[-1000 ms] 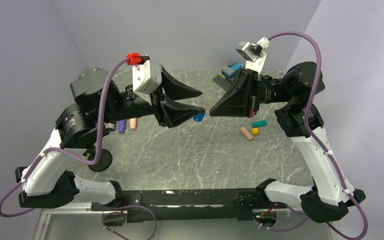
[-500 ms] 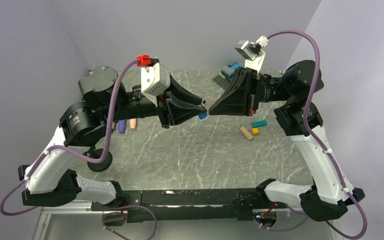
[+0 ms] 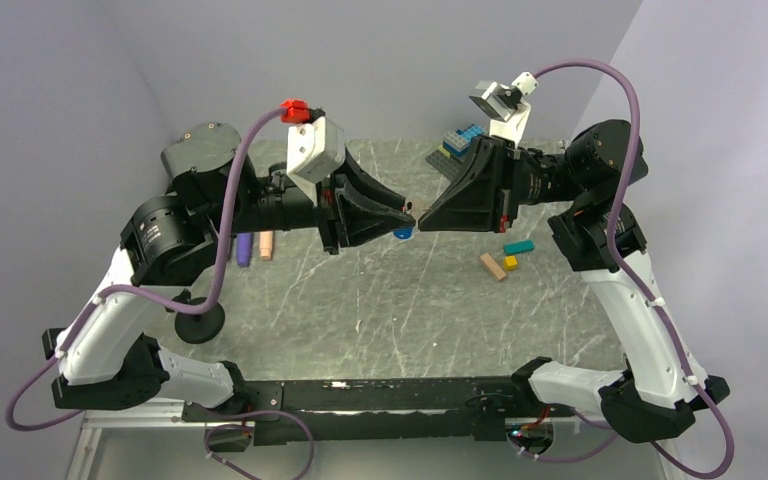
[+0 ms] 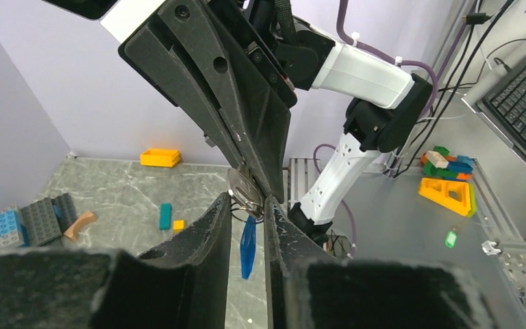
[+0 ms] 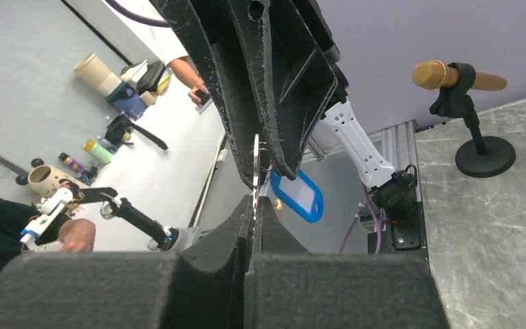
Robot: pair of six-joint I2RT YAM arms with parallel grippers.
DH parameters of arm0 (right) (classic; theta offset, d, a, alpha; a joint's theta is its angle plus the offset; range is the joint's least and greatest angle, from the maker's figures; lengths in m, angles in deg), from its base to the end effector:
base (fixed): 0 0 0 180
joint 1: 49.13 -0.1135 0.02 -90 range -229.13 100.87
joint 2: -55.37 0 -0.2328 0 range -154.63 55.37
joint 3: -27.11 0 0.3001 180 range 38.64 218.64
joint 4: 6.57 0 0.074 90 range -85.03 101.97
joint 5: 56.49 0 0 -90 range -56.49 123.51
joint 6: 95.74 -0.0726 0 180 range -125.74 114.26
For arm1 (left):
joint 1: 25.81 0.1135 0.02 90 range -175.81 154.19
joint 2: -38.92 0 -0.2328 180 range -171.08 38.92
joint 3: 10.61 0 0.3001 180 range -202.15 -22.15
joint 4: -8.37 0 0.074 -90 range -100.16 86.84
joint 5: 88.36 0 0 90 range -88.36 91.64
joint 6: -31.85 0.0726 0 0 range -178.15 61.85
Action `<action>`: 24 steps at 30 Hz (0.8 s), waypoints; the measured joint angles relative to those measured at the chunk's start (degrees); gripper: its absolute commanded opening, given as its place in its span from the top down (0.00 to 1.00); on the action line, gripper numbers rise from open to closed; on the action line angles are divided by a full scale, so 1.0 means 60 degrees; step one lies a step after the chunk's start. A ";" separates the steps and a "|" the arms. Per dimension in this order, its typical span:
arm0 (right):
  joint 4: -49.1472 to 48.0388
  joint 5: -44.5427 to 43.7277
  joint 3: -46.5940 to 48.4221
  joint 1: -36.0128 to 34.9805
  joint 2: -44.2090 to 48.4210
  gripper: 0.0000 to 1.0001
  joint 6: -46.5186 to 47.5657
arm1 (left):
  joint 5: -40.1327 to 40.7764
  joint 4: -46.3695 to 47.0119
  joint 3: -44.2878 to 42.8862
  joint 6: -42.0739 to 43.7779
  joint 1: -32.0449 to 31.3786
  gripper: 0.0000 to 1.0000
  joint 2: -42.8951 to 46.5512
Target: Remove the keys from the keyring
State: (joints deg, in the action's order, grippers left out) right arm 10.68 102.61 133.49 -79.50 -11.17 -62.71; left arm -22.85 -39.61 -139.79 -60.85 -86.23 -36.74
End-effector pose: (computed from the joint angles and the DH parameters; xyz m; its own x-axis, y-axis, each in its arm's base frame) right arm 0.1814 0.1849 0.5577 -0.5945 -0.0017 -0.8041 -0.7818 -0.2328 0.5785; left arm 0.1121 -0.2585 0.5939 0.0007 -0.0881 -0.9961 0.9962 0.0863 -0.0069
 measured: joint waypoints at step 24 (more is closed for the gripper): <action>0.1344 -0.0288 0.0448 0.0007 0.0011 1.00 0.1610 | -0.3439 0.1126 0.0266 -0.4983 0.1789 0.01 -0.0619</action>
State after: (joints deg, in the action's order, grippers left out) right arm 18.75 100.88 136.18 -79.46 -11.10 -53.05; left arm -43.49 -32.85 -138.19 -90.75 -75.50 -40.45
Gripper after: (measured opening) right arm 0.018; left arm 0.724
